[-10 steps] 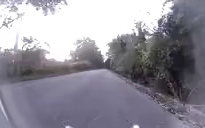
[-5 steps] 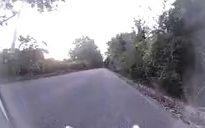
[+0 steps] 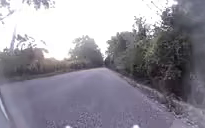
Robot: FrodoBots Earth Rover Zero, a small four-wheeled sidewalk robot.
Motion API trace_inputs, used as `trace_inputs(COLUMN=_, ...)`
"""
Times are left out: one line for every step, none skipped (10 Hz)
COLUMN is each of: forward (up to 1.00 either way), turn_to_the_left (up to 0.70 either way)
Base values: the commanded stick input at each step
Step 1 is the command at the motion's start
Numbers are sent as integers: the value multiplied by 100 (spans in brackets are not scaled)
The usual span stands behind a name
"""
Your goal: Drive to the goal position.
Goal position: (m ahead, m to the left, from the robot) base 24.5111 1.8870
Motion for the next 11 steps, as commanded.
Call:
trace_inputs(forward=70, turn_to_the_left=0)
trace_inputs(forward=70, turn_to_the_left=0)
trace_inputs(forward=70, turn_to_the_left=0)
trace_inputs(forward=70, turn_to_the_left=0)
trace_inputs(forward=70, turn_to_the_left=0)
trace_inputs(forward=70, turn_to_the_left=0)
trace_inputs(forward=70, turn_to_the_left=0)
trace_inputs(forward=70, turn_to_the_left=0)
trace_inputs(forward=70, turn_to_the_left=3)
trace_inputs(forward=70, turn_to_the_left=2)
trace_inputs(forward=70, turn_to_the_left=0)
